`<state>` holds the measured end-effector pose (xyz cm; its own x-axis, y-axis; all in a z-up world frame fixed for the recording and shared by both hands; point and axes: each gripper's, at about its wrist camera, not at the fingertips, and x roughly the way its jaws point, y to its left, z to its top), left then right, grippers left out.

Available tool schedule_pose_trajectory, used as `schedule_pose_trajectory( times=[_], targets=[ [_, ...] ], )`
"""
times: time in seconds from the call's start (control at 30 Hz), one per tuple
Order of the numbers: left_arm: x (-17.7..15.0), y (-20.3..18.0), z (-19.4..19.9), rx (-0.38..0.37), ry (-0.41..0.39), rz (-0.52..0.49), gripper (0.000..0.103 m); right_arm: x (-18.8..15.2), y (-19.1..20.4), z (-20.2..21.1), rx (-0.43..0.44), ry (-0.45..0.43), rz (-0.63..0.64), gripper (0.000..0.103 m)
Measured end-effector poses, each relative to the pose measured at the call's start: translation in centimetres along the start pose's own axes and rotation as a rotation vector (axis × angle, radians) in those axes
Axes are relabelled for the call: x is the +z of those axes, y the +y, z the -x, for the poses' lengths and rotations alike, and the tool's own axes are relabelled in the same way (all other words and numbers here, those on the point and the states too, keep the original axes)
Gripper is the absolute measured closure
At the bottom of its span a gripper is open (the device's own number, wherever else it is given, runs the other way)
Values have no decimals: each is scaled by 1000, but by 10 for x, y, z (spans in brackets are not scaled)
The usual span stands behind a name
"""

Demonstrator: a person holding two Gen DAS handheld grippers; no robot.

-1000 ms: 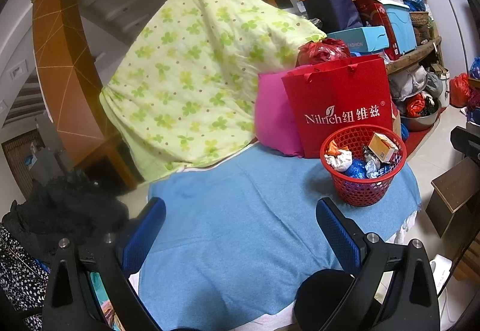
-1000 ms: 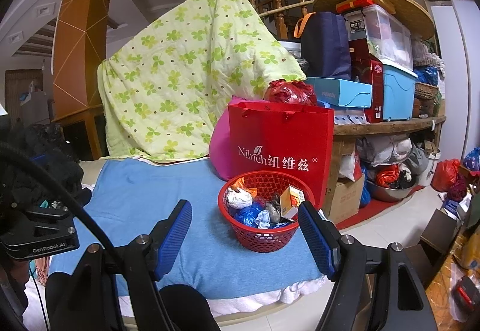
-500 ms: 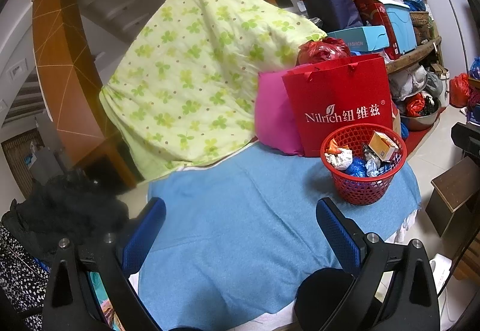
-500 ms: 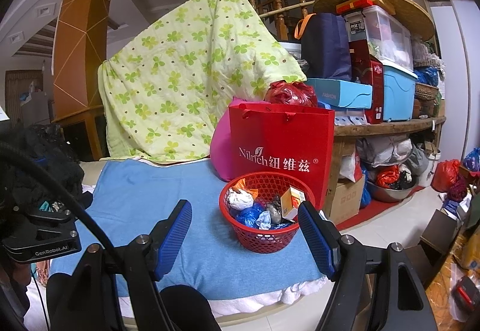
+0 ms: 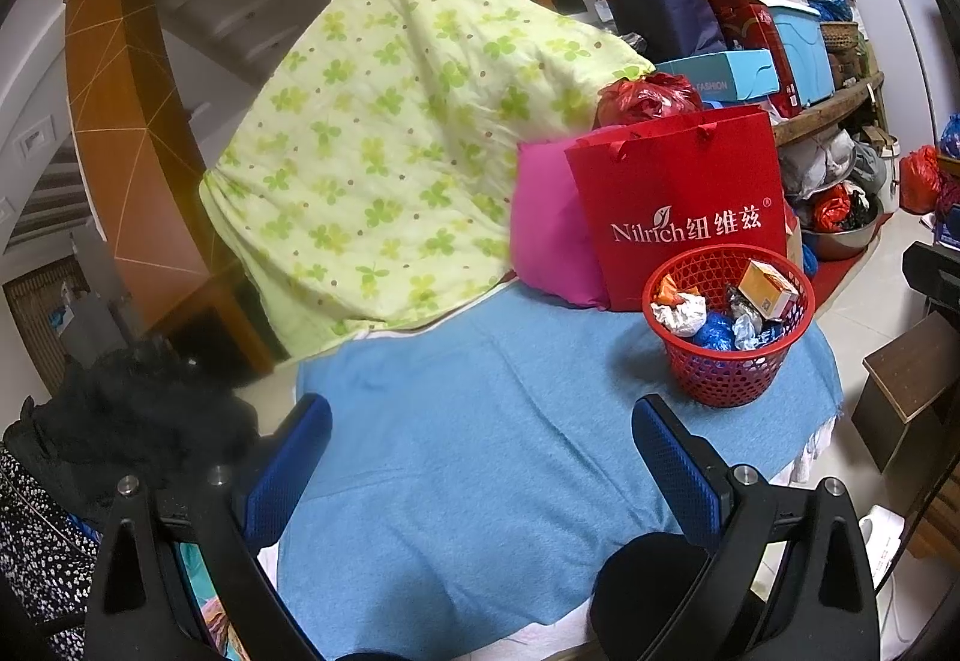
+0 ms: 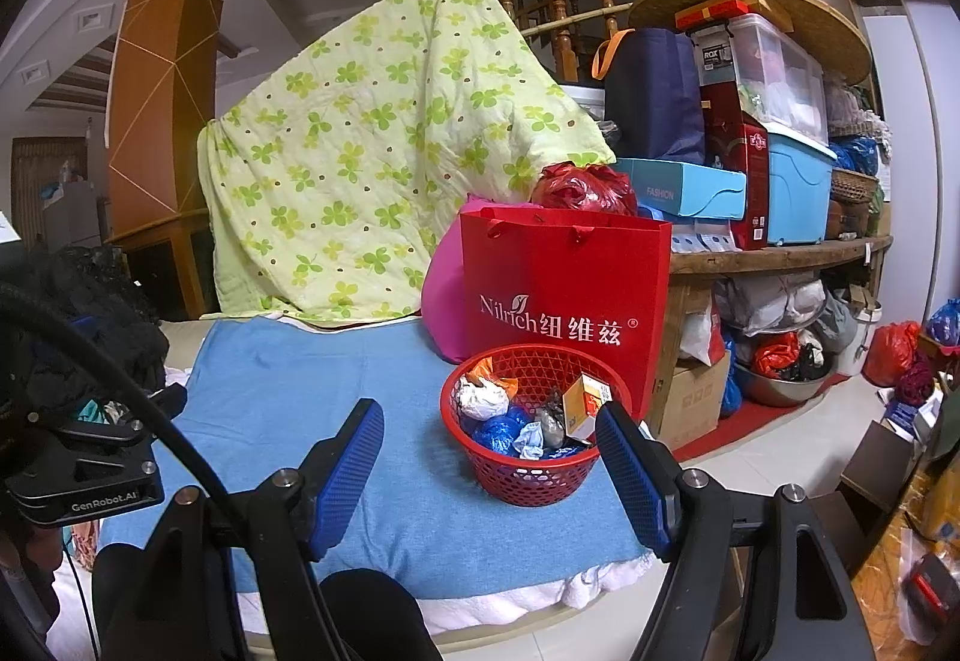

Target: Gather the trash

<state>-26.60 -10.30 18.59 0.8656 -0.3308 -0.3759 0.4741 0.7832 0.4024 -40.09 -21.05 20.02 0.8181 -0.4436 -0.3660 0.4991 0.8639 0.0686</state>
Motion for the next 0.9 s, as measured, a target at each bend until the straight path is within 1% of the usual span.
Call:
schedule_pose_trajectory(
  times=[0.23,0.47,0.9],
  targets=[
    [0,-1,0,0,1,-1,3,0,0,0,0,-2,0,27],
    [-8,2,-1,-3,-1,-8,3,1,2,0,0,-3,-4,27],
    [-7,2,-1,-6,4,-7,3,1,2,0,1,-2,-3,27]
  ],
)
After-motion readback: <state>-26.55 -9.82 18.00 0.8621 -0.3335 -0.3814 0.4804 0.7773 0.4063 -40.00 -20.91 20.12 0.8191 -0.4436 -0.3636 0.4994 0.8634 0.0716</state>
